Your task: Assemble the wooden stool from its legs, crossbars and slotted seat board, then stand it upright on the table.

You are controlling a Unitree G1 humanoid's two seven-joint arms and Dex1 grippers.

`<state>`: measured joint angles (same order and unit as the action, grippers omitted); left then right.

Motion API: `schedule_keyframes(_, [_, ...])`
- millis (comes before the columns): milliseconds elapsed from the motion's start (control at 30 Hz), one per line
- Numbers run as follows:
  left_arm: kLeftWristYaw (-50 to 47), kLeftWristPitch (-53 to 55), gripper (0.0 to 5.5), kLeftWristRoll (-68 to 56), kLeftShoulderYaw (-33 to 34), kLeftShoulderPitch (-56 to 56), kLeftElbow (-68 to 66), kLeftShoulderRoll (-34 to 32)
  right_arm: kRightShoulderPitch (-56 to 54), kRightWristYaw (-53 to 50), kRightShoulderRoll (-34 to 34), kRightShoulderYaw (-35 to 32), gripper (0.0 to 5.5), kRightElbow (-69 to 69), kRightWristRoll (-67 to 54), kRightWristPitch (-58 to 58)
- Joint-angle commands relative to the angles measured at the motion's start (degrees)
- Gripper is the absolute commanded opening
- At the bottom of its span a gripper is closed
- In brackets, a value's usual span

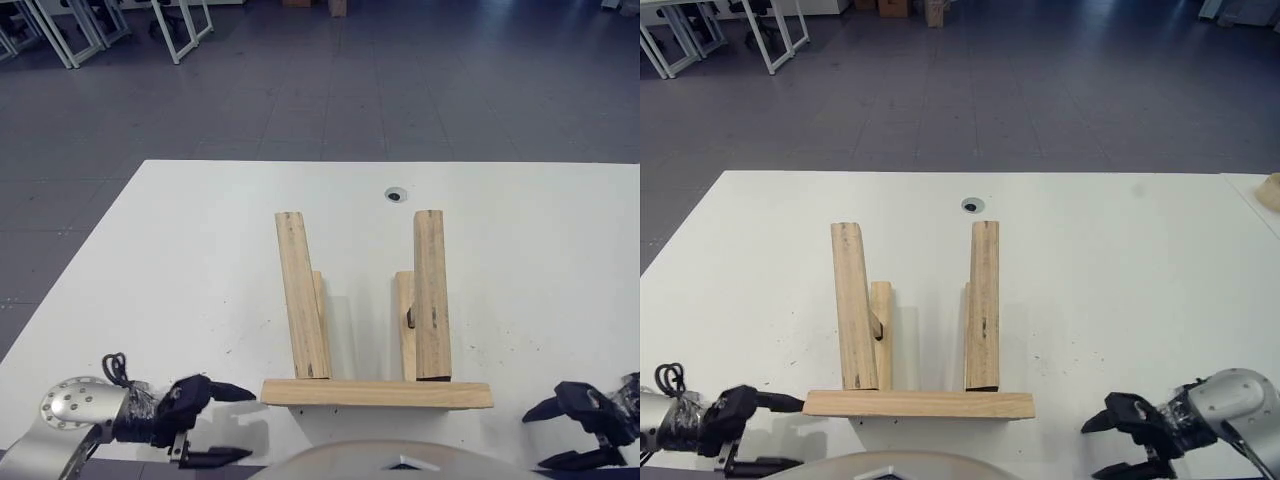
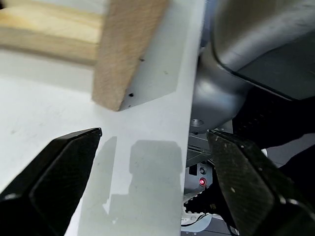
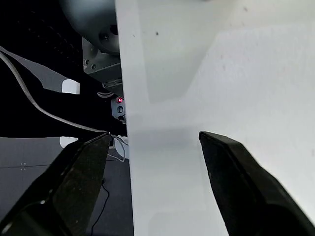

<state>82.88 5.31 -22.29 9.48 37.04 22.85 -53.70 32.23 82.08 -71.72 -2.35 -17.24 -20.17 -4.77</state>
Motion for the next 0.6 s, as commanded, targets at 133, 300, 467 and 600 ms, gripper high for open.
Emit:
schedule_keyframes(133, [-6.9,-2.5,3.96,7.3,-6.3,-3.9,3.5,1.4,-4.8,-4.5,2.4,-0.3,3.32,-16.5,-5.4,-8.0])
schedule_keyframes(300, [-7.8,-3.9,3.96,9.9,-7.1,-6.0,1.2,-0.2,-5.7,-5.4,2.8,-1.1,3.32,-17.5,-4.5,-8.9])
schedule_keyframes(467, [-12.5,-0.6,3.96,7.8,-8.1,-10.0,5.1,2.3,-11.2,-9.7,5.9,-0.1,3.32,-20.4,-6.0,-12.0])
schedule_keyframes(600, [-12.4,3.4,3.96,4.5,-8.3,-11.4,7.2,1.3,-14.0,-11.5,7.0,0.7,3.32,-23.4,-7.5,-14.5])
